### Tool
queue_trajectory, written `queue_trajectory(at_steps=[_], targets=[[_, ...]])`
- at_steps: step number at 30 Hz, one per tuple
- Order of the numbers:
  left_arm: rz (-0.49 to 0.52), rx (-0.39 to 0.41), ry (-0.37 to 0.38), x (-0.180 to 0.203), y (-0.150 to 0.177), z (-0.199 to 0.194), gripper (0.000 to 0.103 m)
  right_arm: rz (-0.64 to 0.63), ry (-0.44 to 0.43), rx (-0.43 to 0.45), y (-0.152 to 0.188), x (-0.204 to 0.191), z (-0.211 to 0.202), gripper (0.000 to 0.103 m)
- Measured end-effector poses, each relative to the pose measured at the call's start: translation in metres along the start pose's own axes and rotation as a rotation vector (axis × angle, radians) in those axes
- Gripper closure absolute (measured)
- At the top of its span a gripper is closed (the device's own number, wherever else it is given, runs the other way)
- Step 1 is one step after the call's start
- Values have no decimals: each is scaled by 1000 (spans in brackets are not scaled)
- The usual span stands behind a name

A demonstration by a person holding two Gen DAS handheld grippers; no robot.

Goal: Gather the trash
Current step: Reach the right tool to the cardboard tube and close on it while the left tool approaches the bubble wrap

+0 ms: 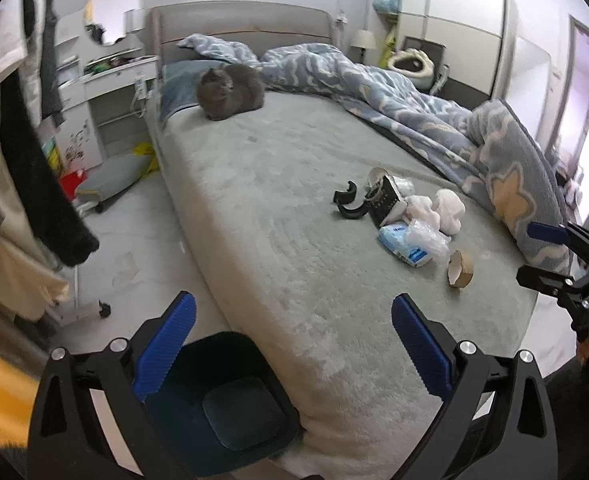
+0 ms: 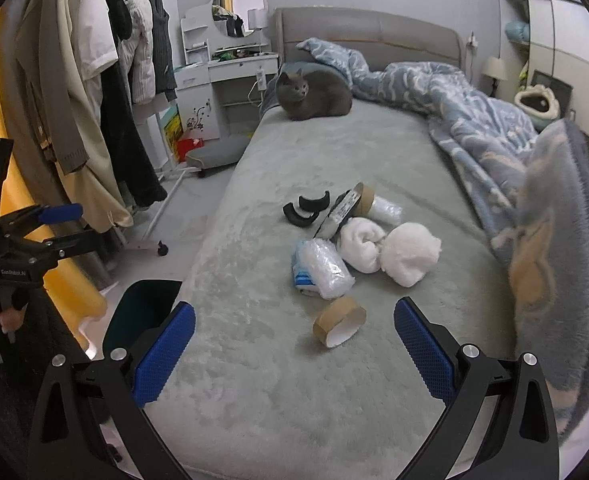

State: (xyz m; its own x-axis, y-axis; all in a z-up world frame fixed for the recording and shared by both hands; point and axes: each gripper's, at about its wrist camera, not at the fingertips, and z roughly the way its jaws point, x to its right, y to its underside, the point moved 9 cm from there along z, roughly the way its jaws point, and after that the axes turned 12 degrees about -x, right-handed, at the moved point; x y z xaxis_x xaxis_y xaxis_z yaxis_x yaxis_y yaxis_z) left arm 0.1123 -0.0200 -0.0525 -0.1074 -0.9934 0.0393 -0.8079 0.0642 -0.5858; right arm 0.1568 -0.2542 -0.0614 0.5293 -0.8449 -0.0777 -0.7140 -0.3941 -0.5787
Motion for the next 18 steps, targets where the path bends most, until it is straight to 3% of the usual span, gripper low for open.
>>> queue_trajectory(at_steps=[5, 14, 18], targets=[[87, -22, 35, 10, -9, 21, 5, 5, -48, -42, -1, 10, 23, 8], [245, -98, 280, 44, -15, 51, 8, -86, -100, -160, -6, 23, 68, 17], [271, -103, 318, 53, -23, 57, 16, -97, -145, -189, -6, 32, 78, 25]])
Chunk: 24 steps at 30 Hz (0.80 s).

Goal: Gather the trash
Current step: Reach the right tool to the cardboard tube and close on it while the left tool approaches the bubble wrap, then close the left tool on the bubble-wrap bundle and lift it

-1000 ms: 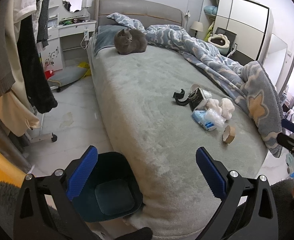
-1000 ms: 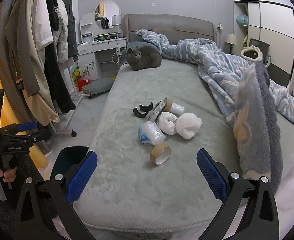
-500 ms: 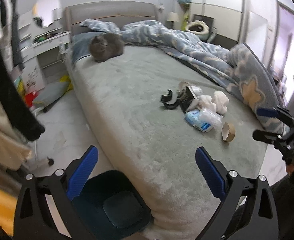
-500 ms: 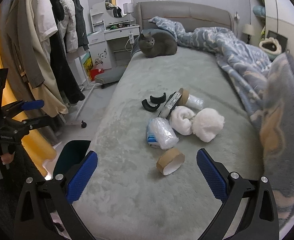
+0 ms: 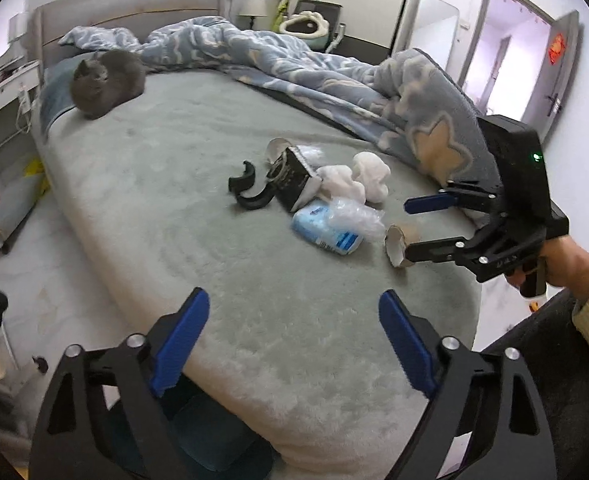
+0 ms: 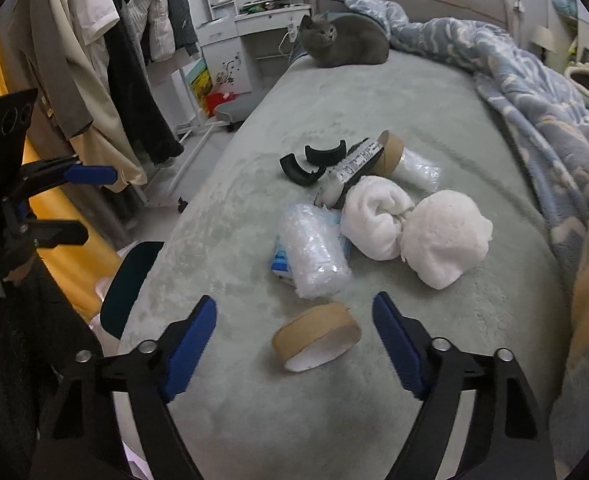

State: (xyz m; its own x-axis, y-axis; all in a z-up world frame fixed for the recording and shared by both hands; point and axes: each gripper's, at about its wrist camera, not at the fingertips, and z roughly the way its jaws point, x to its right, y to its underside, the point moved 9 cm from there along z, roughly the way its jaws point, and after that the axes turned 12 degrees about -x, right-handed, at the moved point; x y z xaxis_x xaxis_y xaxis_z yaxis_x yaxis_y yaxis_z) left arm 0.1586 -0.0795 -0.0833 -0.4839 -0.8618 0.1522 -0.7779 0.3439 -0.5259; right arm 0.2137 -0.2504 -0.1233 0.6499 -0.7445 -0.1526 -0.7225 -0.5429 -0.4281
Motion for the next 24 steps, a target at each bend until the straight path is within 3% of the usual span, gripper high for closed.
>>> queue_trajectory(at_steps=[8, 15, 17, 24], targets=[[32, -34, 39, 4, -20, 21, 30, -17, -63, -47, 5, 14, 19, 28], [101, -56, 81, 28, -40, 44, 38, -32, -95, -73, 9, 12, 31, 41], [118, -65, 73, 33, -44, 52, 38, -42, -92, -76, 10, 11, 34, 49], [111, -78, 75, 43, -53, 74, 37, -54, -85, -49, 12, 11, 21, 49]])
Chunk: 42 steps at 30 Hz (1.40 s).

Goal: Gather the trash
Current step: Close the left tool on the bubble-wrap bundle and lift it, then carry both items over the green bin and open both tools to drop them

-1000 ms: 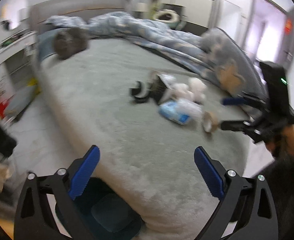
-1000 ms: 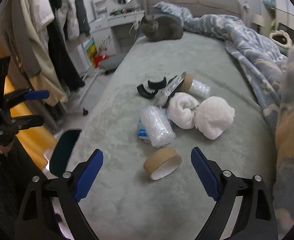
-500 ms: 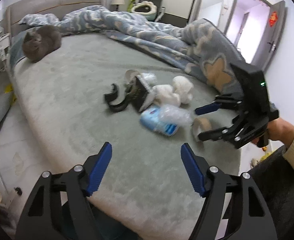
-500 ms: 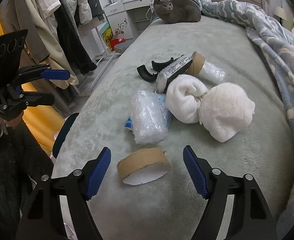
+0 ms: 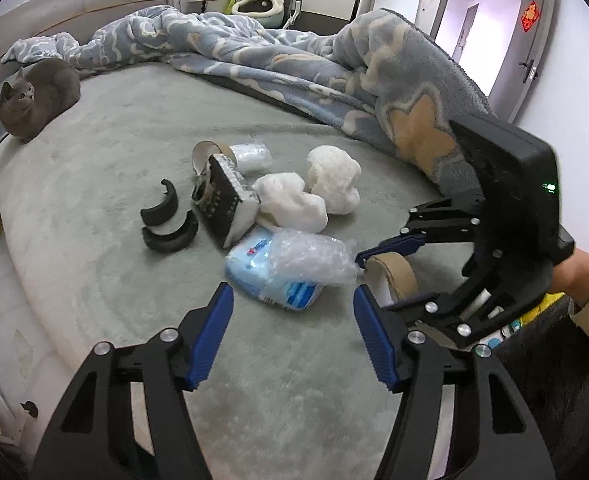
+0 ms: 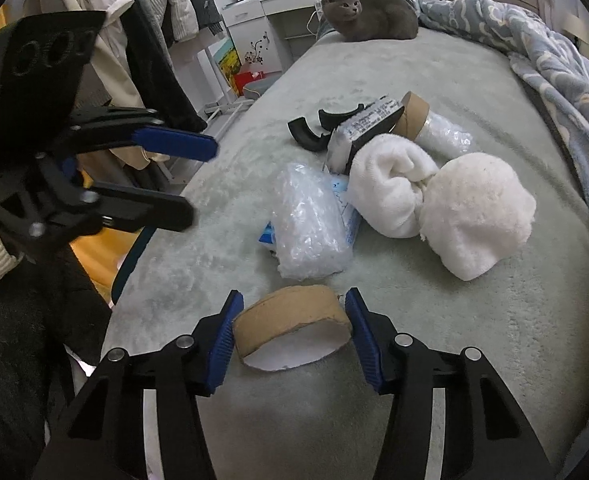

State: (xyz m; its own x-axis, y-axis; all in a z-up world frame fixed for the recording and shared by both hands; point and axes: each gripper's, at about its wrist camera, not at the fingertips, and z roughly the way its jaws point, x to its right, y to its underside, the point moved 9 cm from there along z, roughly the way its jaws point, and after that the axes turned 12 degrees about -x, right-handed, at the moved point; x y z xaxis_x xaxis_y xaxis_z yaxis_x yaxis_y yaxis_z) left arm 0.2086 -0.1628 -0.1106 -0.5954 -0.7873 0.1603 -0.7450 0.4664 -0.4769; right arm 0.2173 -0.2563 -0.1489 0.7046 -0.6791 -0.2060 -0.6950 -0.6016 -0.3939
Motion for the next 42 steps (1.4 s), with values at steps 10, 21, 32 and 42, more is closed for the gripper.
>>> queue_trajectory(at_steps=[10, 21, 32, 42], targets=[[25, -5, -36, 18, -16, 24, 25, 95, 59, 80, 5, 41, -34, 49], [23, -60, -135, 19, -22, 54, 43, 147, 63, 152, -1, 58, -59, 49], [-164, 26, -108, -16, -11, 5, 44, 161, 35, 154, -34, 19, -53, 49], [-308, 32, -217, -65, 34, -25, 44, 158, 42, 129, -67, -28, -29, 49]])
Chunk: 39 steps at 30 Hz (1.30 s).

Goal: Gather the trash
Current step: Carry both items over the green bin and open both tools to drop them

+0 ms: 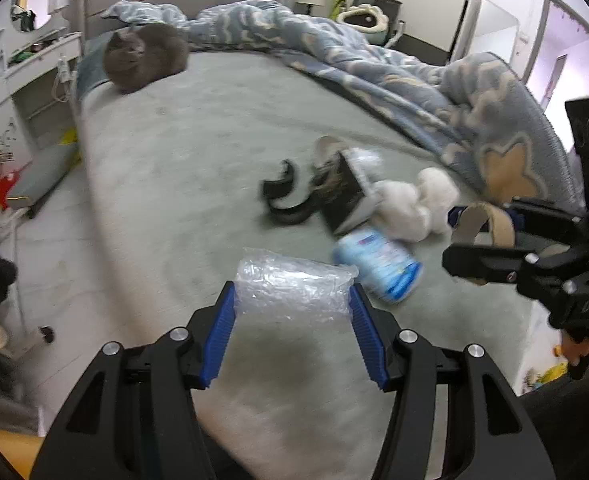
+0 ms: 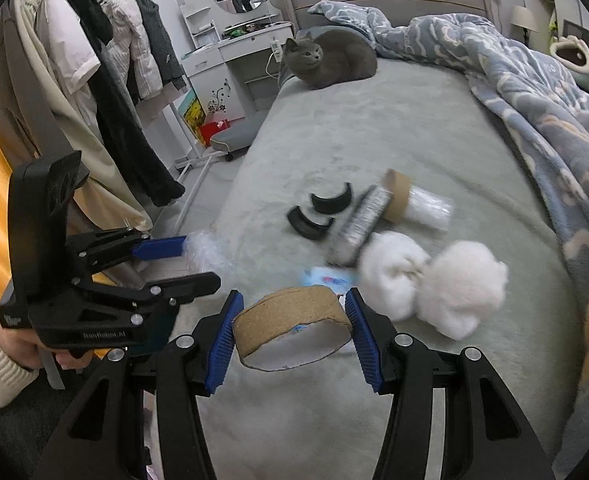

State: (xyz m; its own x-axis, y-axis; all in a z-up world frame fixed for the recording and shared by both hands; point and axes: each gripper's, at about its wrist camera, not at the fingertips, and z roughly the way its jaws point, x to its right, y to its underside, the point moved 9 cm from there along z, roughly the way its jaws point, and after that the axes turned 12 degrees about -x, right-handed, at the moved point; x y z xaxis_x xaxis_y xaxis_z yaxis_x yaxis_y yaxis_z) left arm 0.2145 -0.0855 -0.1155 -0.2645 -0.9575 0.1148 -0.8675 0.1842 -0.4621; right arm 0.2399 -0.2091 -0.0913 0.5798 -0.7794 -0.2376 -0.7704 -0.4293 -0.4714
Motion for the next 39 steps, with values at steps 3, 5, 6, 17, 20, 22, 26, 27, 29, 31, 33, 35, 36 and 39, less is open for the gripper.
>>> queue_trajectory(at_steps=[3, 5, 6, 17, 20, 22, 26, 27, 29, 31, 33, 35, 36, 39], targets=[[-26, -6, -24, -20, 11, -4, 44, -9, 1, -3, -5, -17, 6, 49], [-64, -4, -39, -38, 18, -8, 44, -9, 5, -7, -7, -26, 10, 49], [-83, -5, -39, -45, 20, -10, 44, -8, 4, -11, -8, -32, 13, 49], [-228, -127, -16, -111, 84, -8, 43, 30, 4, -79, -13, -80, 41, 49], [-275, -140, -28, -126, 101, -9, 43, 40, -21, -88, -12, -98, 48, 49], [-295, -161, -33, -136, 112, -4, 43, 28, -23, -93, -11, -111, 53, 49], [-300, -222, -62, -148, 131, 10, 43, 0, -29, -111, -11, -138, 63, 49], [-308, -236, -57, -151, 136, 14, 43, 4, -34, -115, -10, -141, 65, 49], [-331, -270, -31, -157, 147, 24, 43, 17, -38, -125, -9, -146, 70, 49], [-351, -301, -26, -164, 156, 31, 43, 29, -43, -136, -8, -149, 76, 49], [-373, -328, -16, -169, 166, 37, 43, 36, -49, -149, -8, -154, 82, 49], [-391, -372, -2, -173, 179, 43, 42, 36, -52, -159, -9, -158, 88, 49], [-393, -388, -2, -174, 184, 45, 42, 37, -54, -164, -11, -160, 93, 49], [-403, -409, 10, -179, 193, 46, 40, 40, -56, -181, -13, -166, 105, 49]])
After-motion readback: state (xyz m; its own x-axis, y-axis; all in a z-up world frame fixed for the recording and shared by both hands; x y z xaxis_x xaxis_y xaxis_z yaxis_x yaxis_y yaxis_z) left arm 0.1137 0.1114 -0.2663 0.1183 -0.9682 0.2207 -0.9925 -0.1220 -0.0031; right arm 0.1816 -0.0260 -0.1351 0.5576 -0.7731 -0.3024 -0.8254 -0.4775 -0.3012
